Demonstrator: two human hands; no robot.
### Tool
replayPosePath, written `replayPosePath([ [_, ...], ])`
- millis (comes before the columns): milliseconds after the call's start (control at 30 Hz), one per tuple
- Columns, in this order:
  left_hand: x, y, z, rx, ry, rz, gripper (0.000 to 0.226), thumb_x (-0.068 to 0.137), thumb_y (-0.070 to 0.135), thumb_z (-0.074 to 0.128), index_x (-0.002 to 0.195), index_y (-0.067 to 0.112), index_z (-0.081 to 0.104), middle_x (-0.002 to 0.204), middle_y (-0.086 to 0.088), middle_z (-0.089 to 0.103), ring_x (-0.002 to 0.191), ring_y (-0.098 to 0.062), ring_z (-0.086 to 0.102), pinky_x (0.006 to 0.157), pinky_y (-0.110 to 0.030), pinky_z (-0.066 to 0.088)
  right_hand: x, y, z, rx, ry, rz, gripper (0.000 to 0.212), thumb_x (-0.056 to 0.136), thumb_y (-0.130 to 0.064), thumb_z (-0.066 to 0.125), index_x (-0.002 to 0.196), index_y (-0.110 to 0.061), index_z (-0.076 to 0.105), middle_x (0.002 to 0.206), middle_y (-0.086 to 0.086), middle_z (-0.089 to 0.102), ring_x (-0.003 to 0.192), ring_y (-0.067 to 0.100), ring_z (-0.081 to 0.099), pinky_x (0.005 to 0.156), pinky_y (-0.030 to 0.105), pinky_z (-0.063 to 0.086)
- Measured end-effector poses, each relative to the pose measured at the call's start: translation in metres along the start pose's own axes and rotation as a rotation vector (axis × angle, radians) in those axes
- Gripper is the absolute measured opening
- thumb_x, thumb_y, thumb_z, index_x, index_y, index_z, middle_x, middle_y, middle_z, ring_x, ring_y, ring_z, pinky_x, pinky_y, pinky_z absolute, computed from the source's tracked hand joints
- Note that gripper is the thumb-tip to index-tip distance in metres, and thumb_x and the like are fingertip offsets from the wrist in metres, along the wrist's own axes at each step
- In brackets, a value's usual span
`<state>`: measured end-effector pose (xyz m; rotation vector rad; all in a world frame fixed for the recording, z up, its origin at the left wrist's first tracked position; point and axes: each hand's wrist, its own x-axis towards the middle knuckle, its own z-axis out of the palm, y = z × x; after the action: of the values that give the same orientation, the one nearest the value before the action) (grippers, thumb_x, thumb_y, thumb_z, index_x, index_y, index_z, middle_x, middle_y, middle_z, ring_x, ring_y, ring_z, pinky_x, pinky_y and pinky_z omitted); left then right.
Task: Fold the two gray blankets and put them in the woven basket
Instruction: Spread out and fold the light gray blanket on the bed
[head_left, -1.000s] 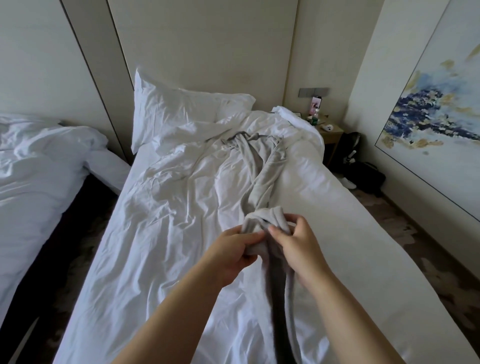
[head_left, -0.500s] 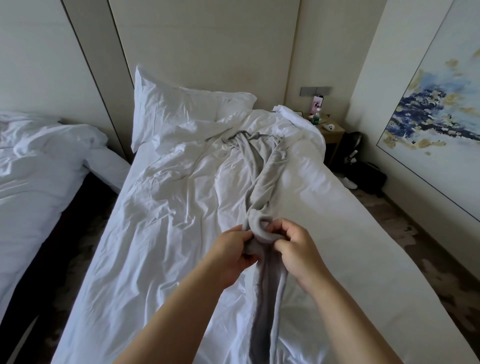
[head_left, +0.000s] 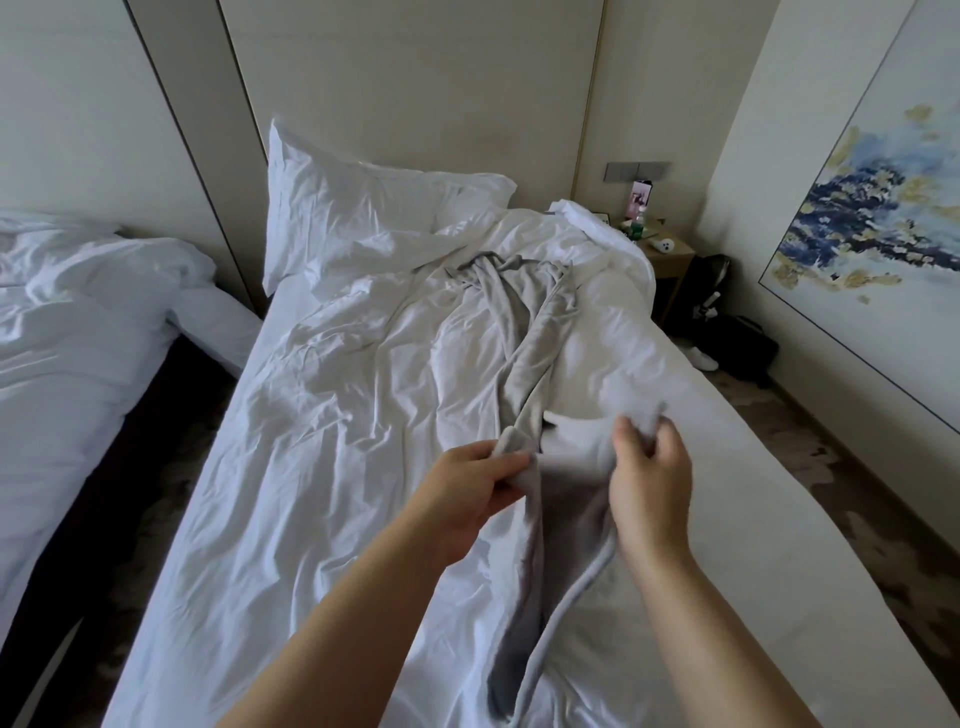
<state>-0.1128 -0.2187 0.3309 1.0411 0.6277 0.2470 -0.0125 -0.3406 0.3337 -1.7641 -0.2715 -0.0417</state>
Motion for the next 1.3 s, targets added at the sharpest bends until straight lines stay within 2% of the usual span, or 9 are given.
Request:
replayPosePath([
  [133, -0.001, 0.007, 0.001, 0.038, -0.038, 0.028, 0.018, 0.09, 0.004, 0.055, 0.087, -0.003, 0.072, 0.082, -0.018, 0.065, 0.076, -0.019, 0.067, 0.069, -0.019, 0.055, -0.022, -0.005, 0.013, -0.115, -0.467, -0.23, 0.013, 0.087, -0.014, 0.065, 0.092, -0.024, 0.07, 0.083, -0.017, 0.07, 0.082, -0.008, 0.063, 0.071, 0.008, 0.047],
  [333, -0.003, 0.011, -0.001, 0.085, -0.077, -0.032, 0.023, 0.092, 0.003, 0.047, 0.092, -0.006, 0.068, 0.076, -0.018, 0.068, 0.08, -0.021, 0.069, 0.074, -0.024, 0.056, -0.013, -0.004, 0.012, -0.051, -0.252, -0.277, 0.011, 0.085, -0.014, 0.069, 0.094, -0.018, 0.075, 0.085, -0.013, 0.069, 0.084, -0.003, 0.062, 0.072, 0.006, 0.044],
  [533, -0.005, 0.012, -0.001, 0.017, -0.107, -0.061, 0.048, 0.089, -0.002, 0.032, 0.073, 0.002, 0.077, 0.076, -0.014, 0.072, 0.067, -0.015, 0.068, 0.07, -0.026, 0.057, -0.013, -0.006, 0.021, -0.058, -0.644, -0.304, 0.009, 0.085, -0.025, 0.071, 0.084, -0.034, 0.073, 0.091, -0.023, 0.062, 0.088, -0.004, 0.062, 0.075, 0.004, 0.042],
  [667, 0.003, 0.007, -0.006, -0.105, -0.055, -0.127, 0.051, 0.098, 0.023, 0.039, 0.07, 0.001, 0.076, 0.061, -0.008, 0.065, 0.055, -0.013, 0.059, 0.061, -0.025, 0.056, -0.012, -0.001, 0.021, -0.092, -0.709, -0.318, 0.022, 0.086, -0.012, 0.064, 0.094, -0.03, 0.075, 0.096, -0.024, 0.057, 0.095, -0.006, 0.058, 0.077, 0.003, 0.041],
  [767, 0.006, 0.004, -0.008, -0.094, -0.076, -0.129, 0.032, 0.096, 0.025, 0.054, 0.101, -0.001, 0.071, 0.076, -0.008, 0.07, 0.065, -0.013, 0.064, 0.071, -0.025, 0.056, -0.013, 0.0, 0.02, -0.084, -0.696, -0.326, 0.033, 0.082, 0.003, 0.055, 0.096, -0.019, 0.075, 0.097, -0.025, 0.061, 0.095, -0.006, 0.06, 0.078, 0.004, 0.042],
  [900, 0.009, 0.005, -0.013, -0.023, -0.06, -0.09, 0.03, 0.093, 0.015, 0.057, 0.111, -0.008, 0.063, 0.106, -0.019, 0.071, 0.098, -0.022, 0.068, 0.086, -0.026, 0.055, -0.015, 0.002, 0.018, -0.015, -0.605, -0.287, 0.048, 0.071, 0.008, 0.052, 0.095, -0.032, 0.065, 0.092, -0.02, 0.069, 0.088, -0.003, 0.063, 0.071, 0.004, 0.045],
  [1033, 0.013, 0.021, -0.009, -0.271, -0.045, -0.07, 0.011, 0.094, 0.001, 0.048, 0.092, -0.003, 0.059, 0.075, -0.012, 0.063, 0.065, -0.014, 0.056, 0.057, -0.019, 0.054, -0.007, 0.023, 0.032, -0.195, -0.468, -0.273, 0.035, 0.073, 0.0, 0.06, 0.084, -0.033, 0.055, 0.079, -0.014, 0.061, 0.073, 0.001, 0.06, 0.058, 0.002, 0.04],
  [1200, 0.036, 0.083, -0.051, -0.853, 0.222, 0.129, 0.032, 0.08, -0.021, 0.023, 0.079, 0.0, 0.048, 0.066, -0.008, 0.046, 0.055, -0.011, 0.04, 0.036, -0.014, 0.04, 0.032, 0.083, 0.023, -0.75, -0.413, -0.102, 0.015, 0.076, 0.001, 0.054, 0.078, -0.006, 0.067, 0.082, 0.018, 0.069, 0.085, 0.035, 0.064, 0.066, 0.032, 0.043],
  [1300, 0.034, 0.099, -0.121, -0.588, 0.518, 0.246, 0.03, 0.087, -0.018, 0.025, 0.077, 0.003, 0.045, 0.066, -0.007, 0.037, 0.044, -0.004, 0.048, 0.038, -0.007, 0.036, 0.066, 0.117, -0.021, -0.93, -0.311, 0.082, 0.013, 0.079, 0.001, 0.055, 0.081, 0.001, 0.068, 0.076, 0.019, 0.066, 0.077, 0.037, 0.061, 0.066, 0.036, 0.048],
])
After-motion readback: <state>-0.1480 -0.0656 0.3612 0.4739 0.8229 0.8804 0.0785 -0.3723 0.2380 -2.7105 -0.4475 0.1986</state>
